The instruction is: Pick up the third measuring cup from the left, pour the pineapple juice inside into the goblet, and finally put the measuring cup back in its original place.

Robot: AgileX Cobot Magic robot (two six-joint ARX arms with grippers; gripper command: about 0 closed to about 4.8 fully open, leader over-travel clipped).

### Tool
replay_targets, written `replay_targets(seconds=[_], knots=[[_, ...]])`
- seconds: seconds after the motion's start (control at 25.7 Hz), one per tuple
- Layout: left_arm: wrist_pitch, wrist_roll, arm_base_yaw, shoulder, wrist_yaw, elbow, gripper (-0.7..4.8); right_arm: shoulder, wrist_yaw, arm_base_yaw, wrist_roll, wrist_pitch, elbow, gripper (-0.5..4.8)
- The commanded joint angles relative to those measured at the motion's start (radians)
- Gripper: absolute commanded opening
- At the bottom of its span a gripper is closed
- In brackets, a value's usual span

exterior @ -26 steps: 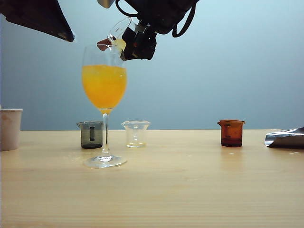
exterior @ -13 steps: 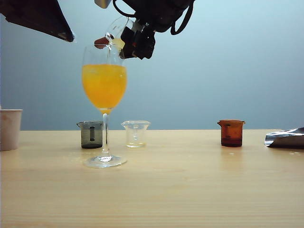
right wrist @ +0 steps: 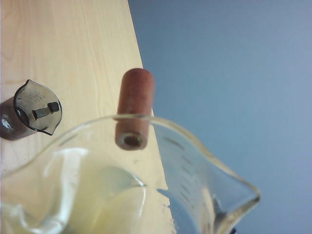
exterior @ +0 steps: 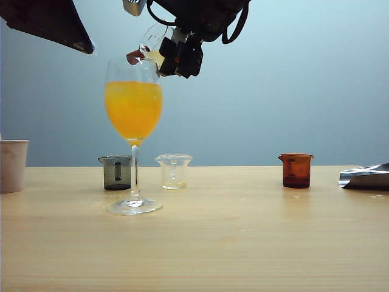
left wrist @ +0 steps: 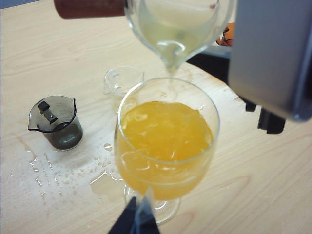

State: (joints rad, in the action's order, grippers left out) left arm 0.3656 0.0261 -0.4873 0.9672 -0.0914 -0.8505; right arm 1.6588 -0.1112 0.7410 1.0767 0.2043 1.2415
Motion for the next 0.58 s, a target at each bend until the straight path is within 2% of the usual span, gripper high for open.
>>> replay_targets(seconds=[0.04,0.58], knots=[[-0.008,0.003,0.0,-0.002,0.002,-0.008,-0.06,-0.02,-0.003,0.011,0.005,0.032,0.008,1.66],[-0.007,0.003,0.0,-0.002,0.002,-0.008,-0.06,-0.026,-0.055,0.051,0.088,0.024,0.008,1.65]])
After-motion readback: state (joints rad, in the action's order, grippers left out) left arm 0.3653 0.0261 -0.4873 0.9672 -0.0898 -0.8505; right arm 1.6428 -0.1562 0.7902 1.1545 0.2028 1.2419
